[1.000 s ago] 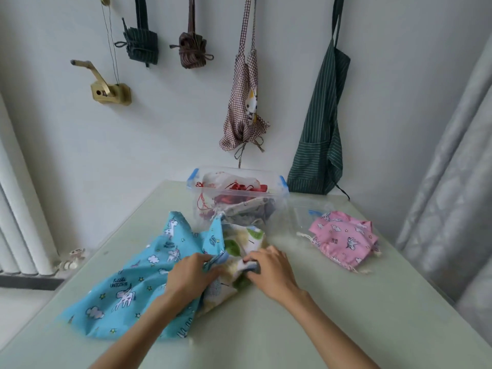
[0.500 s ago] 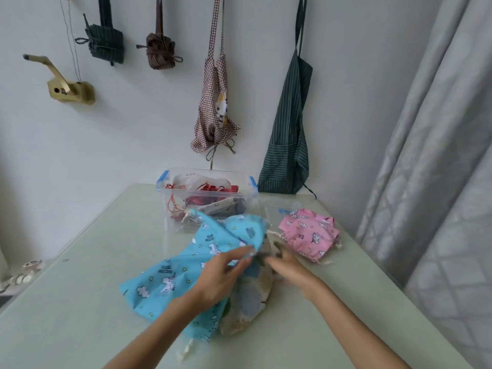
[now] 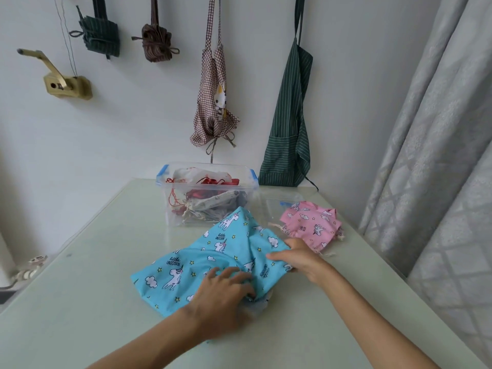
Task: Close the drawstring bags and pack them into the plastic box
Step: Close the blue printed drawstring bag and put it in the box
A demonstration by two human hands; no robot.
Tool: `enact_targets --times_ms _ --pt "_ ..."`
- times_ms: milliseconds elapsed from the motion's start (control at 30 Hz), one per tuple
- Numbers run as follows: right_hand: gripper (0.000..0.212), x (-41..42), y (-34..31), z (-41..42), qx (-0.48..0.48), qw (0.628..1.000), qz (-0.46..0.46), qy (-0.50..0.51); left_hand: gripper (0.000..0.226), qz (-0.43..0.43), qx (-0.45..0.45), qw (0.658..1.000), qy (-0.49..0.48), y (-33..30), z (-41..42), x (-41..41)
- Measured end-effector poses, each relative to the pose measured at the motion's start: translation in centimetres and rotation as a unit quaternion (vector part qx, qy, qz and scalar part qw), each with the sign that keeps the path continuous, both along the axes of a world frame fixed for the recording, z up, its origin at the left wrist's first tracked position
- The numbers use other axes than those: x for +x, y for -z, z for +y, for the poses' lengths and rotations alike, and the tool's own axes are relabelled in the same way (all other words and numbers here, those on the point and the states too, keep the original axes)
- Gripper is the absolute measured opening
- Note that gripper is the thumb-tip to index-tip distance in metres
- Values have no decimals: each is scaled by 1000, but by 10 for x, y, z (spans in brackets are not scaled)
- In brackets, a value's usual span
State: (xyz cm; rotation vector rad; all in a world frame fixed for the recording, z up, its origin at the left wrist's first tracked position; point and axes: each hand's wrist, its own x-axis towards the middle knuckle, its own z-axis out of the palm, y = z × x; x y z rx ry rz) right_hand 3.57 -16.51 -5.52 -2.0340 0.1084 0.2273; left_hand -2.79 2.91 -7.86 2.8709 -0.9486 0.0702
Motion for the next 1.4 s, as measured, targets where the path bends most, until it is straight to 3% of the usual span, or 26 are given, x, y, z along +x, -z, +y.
enact_targets --times_ms 33,167,300,400,467,533,600,667,733,800,900,1000,1133,1200,1300,1400 --pt "14 -1 2 -3 2 1000 -11 15 42 -29 -9 1000 0 2 4 4" --pt "28 -13 10 -14 52 997 8 51 46 -142 8 988 54 -5 21 32" --pt "18 -37 20 -5 134 989 48 35 34 -188 42 979 64 -13 34 66" --pt "18 -56 27 11 140 987 72 -18 24 -194 52 980 -13 -13 50 81" --pt "14 -67 26 16 112 985 100 -90 20 -135 68 980 -126 -12 55 80" --pt "3 -71 17 13 28 974 130 -185 31 -84 75 971 -213 -10 64 75" --pt "15 -62 6 2 -49 978 89 -185 35 -67 3 965 -254 -17 71 63" --pt "21 -38 0 -10 -58 996 -18 -72 28 -108 -114 946 -283 -28 69 40" --pt "17 -6 -2 -19 -66 987 -131 61 13 -138 -229 920 -287 -38 52 10" --pt "17 20 -1 -19 -91 983 -135 84 14 -106 -221 934 -261 -38 27 -16" --pt "43 38 5 -6 -43 999 -3 -9 59 -2 -129 958 -257 -22 -6 -36" --pt "26 40 17 5 -26 1000 8 -13 85 83 -131 947 -280 -4 -16 -27" --pt "25 41 19 0 -177 975 -121 62 42 115 -224 932 -261 5 -6 5" --pt "19 36 5 -9 -221 955 -171 96 32 133 -318 903 -259 -8 10 22" --pt "15 28 -29 -14 -217 929 -269 133 9 145 -500 814 -257 -54 39 46" --pt "16 19 -60 -13 -172 892 -371 192 23 158 -566 781 -212 -98 49 56"
